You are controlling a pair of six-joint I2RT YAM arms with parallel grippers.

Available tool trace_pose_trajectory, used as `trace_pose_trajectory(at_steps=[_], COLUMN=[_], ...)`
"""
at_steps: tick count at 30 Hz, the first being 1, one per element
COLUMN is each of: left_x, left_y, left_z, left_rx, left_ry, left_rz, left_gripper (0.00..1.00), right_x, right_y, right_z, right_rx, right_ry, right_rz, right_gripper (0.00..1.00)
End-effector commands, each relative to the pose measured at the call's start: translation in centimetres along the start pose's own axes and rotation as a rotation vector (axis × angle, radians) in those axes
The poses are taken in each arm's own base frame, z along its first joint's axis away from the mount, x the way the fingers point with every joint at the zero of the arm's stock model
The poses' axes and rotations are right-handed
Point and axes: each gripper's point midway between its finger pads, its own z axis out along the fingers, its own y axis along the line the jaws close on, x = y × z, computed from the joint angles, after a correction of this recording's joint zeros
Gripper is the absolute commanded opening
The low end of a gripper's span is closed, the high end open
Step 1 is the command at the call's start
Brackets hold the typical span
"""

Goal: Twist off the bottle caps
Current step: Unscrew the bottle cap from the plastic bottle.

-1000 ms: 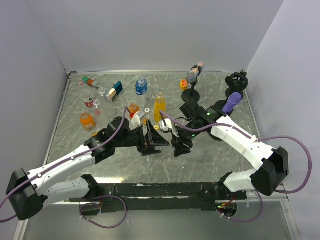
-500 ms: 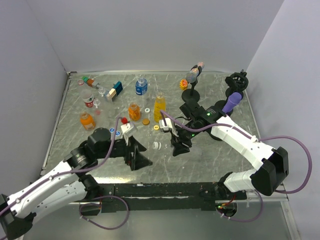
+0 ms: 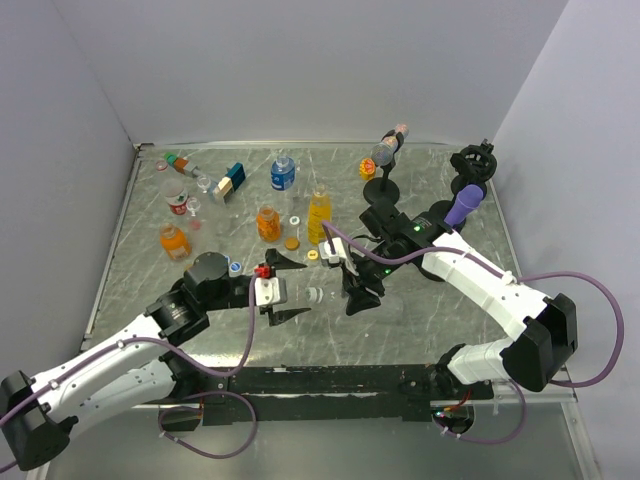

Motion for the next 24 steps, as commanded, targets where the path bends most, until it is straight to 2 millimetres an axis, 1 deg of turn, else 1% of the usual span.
trace_pose_trajectory(at_steps=[1,7,9,12,16,18,20,22,24], left_x=[-3.2,-3.1,-2.9,-2.8,-3.0,-3.1,-3.3,-3.4,-3.6], left_y=[0.3,-0.2,-0.2,-0.3,-0.8,-1.1,-1.4,-1.6,-1.7], left_z=[0.6,1.0,1.0,1.2,1.2,1.2,1.2,1.2,1.3], left_rx=[0.045,0.071,0.075,0.088,0.116,0.128,0.137,0.14,0.124], left_ry=[-0.111,-0.112,-0.103,-0.097,-0.104,-0.107,-0.112,-0.113,-0.112], left_rz=[0.106,0.076,0.064,0.049,0.025,0.004,-0.03,-0.113,-0.227], left_gripper=[0.87,0.75,0.68,0.51,0.24,0.12,0.07,0.01,0.01], right_x=[-1.1,-1.2,-1.2,-1.1,-1.0,-0.9,-0.8,-0.7,-0.6], right_y=[0.6,0.5,0.5,0.5,0.3,0.1,-0.3,-0.9,-1.8], right_z=[-0.3,-0.2,-0.3,-0.2,-0.2,-0.1,-0.1,0.0,-0.1], right_rx=[-0.015,-0.02,-0.02,-0.019,-0.013,-0.005,0.008,0.03,0.069], right_ry=[-0.041,-0.04,-0.038,-0.037,-0.033,-0.027,-0.016,-0.004,0.011], right_rz=[-0.05,-0.044,-0.04,-0.039,-0.037,-0.029,-0.021,-0.011,0.003], right_gripper=[0.28,0.28,0.28,0.28,0.28,0.28,0.28,0.28,0.28])
